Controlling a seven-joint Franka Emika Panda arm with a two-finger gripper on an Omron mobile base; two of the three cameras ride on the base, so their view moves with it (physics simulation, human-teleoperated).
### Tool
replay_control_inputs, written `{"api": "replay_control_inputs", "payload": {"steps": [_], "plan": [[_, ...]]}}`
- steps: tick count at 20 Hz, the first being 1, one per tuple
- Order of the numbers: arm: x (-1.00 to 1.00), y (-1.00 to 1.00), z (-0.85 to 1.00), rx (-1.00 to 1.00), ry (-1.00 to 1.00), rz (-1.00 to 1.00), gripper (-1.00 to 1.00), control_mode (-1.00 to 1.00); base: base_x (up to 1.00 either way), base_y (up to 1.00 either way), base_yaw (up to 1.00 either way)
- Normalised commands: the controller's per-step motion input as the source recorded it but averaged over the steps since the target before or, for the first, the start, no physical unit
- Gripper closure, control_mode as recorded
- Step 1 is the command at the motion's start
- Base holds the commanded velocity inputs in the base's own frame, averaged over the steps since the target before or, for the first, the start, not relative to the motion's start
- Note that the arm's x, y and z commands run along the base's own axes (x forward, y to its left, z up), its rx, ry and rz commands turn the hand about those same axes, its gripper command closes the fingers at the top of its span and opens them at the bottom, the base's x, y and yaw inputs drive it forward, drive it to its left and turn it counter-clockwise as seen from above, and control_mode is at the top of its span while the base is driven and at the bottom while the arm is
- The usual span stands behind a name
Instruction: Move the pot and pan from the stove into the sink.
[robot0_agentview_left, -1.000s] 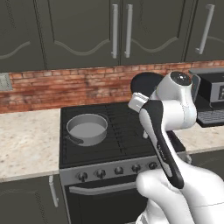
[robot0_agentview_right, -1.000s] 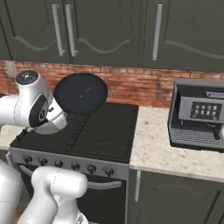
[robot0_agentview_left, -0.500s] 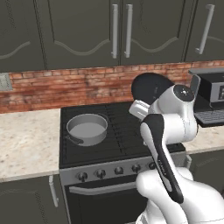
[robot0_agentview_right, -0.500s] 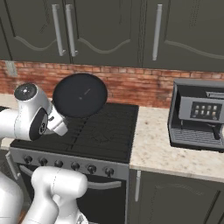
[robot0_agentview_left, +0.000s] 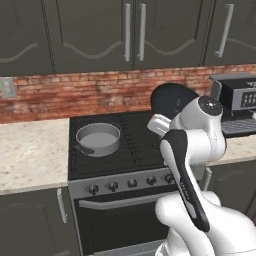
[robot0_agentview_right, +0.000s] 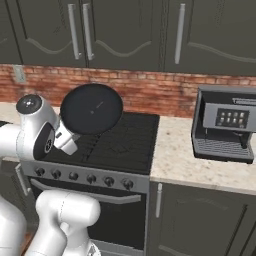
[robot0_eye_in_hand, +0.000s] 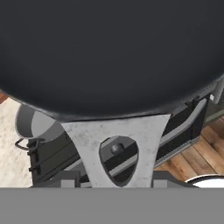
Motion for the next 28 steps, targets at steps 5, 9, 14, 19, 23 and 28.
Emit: {"api": "replay_control_inputs", "payload": {"steps": [5,9,14,19,23,28], "plan": [[0.0,0.0,0.0,0.0,0.0,0.0,1.0,1.0,-0.01,0.0,0.0],[0.0,0.0,0.0,0.0,0.0,0.0,1.0,1.0,0.0,-0.06,-0.1],[0.0,0.0,0.0,0.0,0.0,0.0,1.0,1.0,0.0,-0.2,-0.32],[0.0,0.0,0.0,0.0,0.0,0.0,1.0,1.0,-0.01,-0.2,-0.4],[0.0,0.0,0.0,0.0,0.0,0.0,1.0,1.0,0.0,-0.18,-0.42],[0.0,0.0,0.0,0.0,0.0,0.0,1.0,1.0,0.0,-0.18,-0.42]]}}
